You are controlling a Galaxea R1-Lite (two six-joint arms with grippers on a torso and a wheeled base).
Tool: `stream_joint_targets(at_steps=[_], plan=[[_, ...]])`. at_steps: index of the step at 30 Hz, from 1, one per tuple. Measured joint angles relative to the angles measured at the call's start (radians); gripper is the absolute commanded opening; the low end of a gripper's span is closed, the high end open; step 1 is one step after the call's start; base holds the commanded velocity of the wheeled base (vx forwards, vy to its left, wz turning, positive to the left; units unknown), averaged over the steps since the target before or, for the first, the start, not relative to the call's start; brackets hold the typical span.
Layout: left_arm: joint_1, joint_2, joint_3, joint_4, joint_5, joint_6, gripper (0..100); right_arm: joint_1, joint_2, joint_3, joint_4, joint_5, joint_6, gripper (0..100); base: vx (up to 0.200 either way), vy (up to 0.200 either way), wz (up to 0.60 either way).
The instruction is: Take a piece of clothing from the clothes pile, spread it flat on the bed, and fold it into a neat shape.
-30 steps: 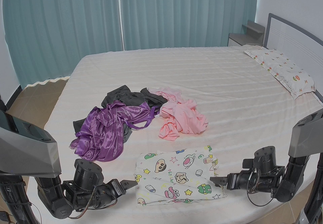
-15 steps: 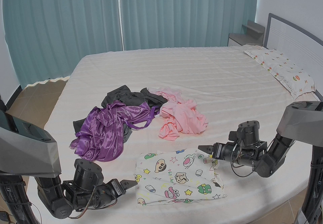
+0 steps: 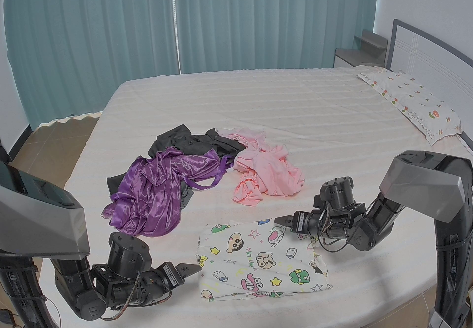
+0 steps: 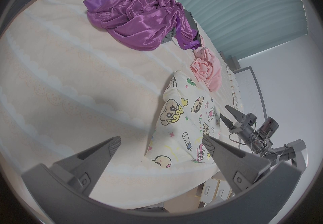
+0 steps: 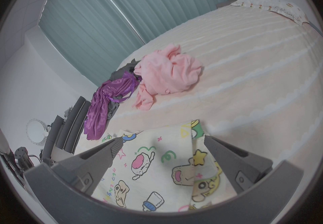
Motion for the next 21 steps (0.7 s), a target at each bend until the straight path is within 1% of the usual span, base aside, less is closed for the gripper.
stream_joint_targets(at_steps=[9, 14, 19, 21], plan=[[0.0, 0.0, 0.001, 0.0, 0.001, 0.0, 100, -0.008, 0.021, -0.03, -0.005, -0.027, 0.022, 0, 0.0, 0.0, 0.0], [0.0, 0.0, 0.001, 0.0, 0.002, 0.0, 100, -0.016, 0.024, -0.034, -0.025, -0.076, 0.026, 0, 0.0, 0.0, 0.0], [0.0, 0.0, 0.001, 0.0, 0.003, 0.0, 100, -0.027, 0.026, -0.035, -0.092, -0.101, 0.09, 0, 0.0, 0.0, 0.0], [0.0, 0.0, 0.001, 0.0, 0.003, 0.0, 100, -0.029, 0.027, -0.034, -0.099, -0.103, 0.095, 0, 0.0, 0.0, 0.0]])
